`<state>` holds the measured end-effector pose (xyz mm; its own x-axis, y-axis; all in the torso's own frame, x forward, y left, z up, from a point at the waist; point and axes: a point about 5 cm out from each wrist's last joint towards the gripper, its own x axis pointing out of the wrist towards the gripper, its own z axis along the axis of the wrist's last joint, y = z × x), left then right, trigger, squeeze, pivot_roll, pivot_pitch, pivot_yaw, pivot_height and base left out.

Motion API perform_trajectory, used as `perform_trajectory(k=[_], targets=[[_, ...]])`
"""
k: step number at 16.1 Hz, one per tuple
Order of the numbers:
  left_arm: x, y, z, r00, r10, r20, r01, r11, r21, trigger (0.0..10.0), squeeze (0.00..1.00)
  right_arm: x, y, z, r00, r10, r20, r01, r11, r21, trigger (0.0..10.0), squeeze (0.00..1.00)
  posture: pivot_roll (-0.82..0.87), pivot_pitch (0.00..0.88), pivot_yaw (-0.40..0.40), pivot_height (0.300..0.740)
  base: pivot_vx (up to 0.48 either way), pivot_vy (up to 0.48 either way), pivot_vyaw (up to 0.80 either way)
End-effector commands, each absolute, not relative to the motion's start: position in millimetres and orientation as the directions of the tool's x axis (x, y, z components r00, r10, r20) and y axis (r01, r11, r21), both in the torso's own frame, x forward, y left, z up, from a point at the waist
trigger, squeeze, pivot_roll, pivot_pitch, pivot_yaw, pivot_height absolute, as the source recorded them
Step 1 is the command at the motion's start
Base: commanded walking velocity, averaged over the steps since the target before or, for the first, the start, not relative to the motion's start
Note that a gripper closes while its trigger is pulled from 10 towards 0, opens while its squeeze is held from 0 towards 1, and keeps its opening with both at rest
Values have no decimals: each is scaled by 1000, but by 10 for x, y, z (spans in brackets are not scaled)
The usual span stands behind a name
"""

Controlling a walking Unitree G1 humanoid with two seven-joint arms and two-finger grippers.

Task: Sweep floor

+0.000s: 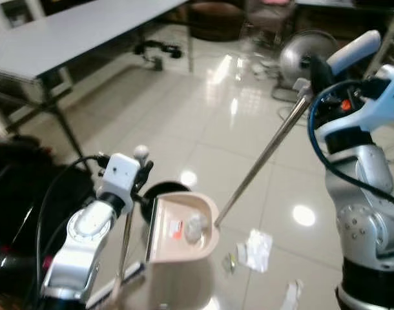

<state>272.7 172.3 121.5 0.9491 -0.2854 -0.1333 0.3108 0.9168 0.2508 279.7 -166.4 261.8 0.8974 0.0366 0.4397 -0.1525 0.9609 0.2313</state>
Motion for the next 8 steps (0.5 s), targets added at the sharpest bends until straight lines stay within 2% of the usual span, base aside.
perform_trajectory(k=[1,3,8], targets=[[2747,1740,1300,955,-278,-102,295,917,270,10000,0,2779,-1646,2707,879,38,475,-162,961,224,10000,0,25,21,28,740,424,0,0],[2754,1747,1305,958,-270,-99,287,920,266,10000,0,2796,-1623,2711,880,54,472,-173,962,212,10000,0,25,20,25,740,426,0,231],[2743,1766,1294,962,-254,-100,272,926,262,10000,0,2820,-1601,2713,882,72,467,-185,962,201,10000,0,31,19,16,740,427,0,783]])
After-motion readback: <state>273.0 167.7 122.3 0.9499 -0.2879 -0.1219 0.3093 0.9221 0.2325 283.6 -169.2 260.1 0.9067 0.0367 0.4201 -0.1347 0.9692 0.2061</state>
